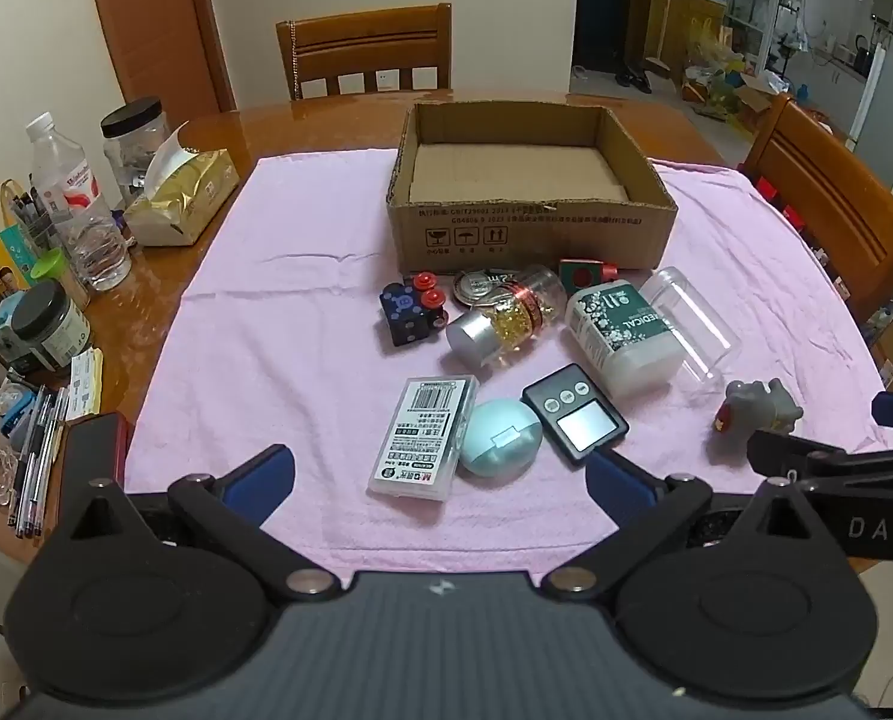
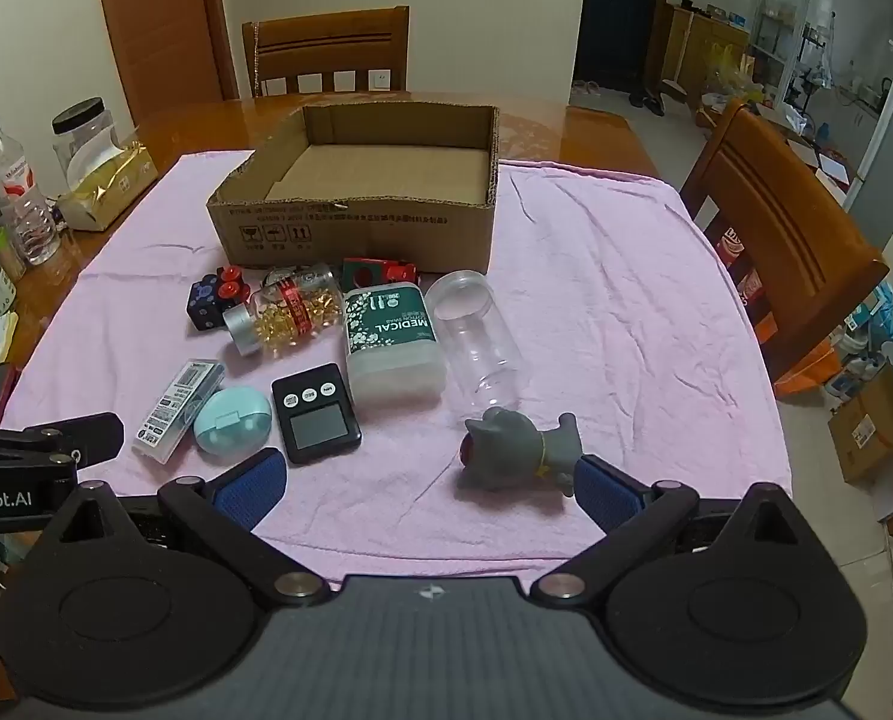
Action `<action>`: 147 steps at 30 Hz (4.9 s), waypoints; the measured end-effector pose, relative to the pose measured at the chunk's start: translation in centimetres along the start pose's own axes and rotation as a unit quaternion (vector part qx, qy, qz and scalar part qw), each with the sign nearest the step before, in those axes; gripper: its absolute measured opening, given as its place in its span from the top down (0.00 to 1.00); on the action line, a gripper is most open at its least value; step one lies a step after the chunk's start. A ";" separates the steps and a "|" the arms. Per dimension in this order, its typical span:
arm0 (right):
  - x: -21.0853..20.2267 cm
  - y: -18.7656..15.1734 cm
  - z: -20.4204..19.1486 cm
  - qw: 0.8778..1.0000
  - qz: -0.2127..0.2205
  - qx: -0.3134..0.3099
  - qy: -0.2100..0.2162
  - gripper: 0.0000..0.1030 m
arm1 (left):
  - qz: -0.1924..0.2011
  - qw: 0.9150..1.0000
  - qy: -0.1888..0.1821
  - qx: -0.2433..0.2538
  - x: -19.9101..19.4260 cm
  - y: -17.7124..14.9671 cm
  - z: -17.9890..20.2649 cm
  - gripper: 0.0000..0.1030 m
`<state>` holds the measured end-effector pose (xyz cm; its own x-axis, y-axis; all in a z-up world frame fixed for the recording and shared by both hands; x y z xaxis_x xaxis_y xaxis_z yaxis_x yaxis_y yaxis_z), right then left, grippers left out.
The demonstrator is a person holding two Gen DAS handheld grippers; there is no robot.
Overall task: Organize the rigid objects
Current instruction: 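Move both tools toward the items on the pink cloth, then grasp the white card pack with left tool while right tool grasps grey toy dog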
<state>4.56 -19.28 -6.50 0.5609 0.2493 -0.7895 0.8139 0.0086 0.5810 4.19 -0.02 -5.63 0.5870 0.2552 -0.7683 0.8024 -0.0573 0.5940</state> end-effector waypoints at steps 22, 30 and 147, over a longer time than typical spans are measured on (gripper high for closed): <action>-0.6 0.5 0.2 1.000 0.002 -0.001 0.001 0.00 | 0.011 1.000 -0.003 -0.003 -0.6 0.3 0.3 0.01; -0.7 0.6 0.3 1.000 0.003 -0.001 0.000 0.00 | 0.012 1.000 -0.002 -0.001 -0.7 0.5 0.8 0.01; 10.4 -3.9 8.3 0.997 -0.078 -0.010 0.016 0.00 | -0.010 1.000 0.013 -0.025 15.0 1.6 -1.6 0.01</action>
<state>8.48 -24.73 -18.57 0.4231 0.2741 -0.8636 0.8872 0.0684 0.4563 14.10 5.24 -15.78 0.5670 0.2801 -0.7746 0.8077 -0.0046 0.5896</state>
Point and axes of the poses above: each gripper's, at about its wrist camera, not at the fingertips, and x roughly the way its jaws point, z to its right, y to its top, the point moved 7 cm from there along x, roughly the way its jaws point, and after that the axes turned 15 degrees about y, right-handed, at the moved point
